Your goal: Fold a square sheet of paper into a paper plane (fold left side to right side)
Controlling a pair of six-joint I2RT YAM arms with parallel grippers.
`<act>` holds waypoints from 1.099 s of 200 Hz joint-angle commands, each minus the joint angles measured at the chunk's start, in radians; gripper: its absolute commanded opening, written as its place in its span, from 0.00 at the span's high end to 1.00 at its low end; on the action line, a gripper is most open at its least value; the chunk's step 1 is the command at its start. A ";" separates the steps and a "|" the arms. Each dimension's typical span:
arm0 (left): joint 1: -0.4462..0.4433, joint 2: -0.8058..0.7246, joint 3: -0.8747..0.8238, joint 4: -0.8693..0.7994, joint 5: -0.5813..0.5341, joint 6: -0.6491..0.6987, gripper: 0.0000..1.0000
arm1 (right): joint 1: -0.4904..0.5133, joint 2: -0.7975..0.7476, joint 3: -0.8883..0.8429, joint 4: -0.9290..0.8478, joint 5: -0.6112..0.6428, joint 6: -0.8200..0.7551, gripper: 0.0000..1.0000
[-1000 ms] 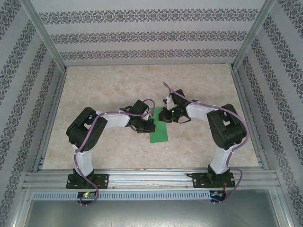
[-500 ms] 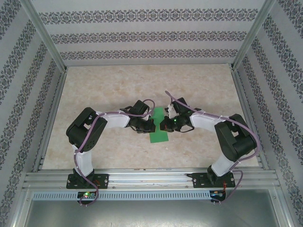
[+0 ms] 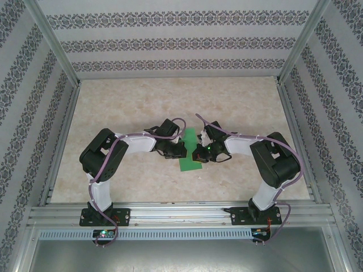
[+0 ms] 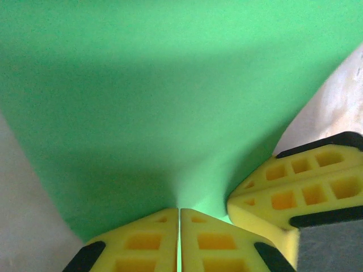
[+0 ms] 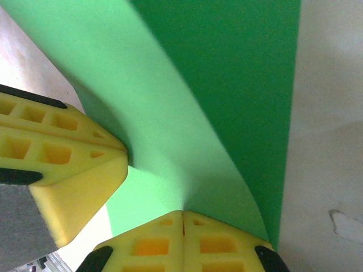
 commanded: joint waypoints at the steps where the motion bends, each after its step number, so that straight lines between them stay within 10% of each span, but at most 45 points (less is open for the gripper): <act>1: 0.020 -0.026 0.027 0.011 0.001 0.003 0.89 | 0.010 0.056 -0.030 -0.072 0.103 -0.024 1.00; 220: 0.116 0.087 -0.013 0.139 -0.059 0.034 0.89 | 0.010 0.081 -0.007 -0.168 0.190 -0.082 1.00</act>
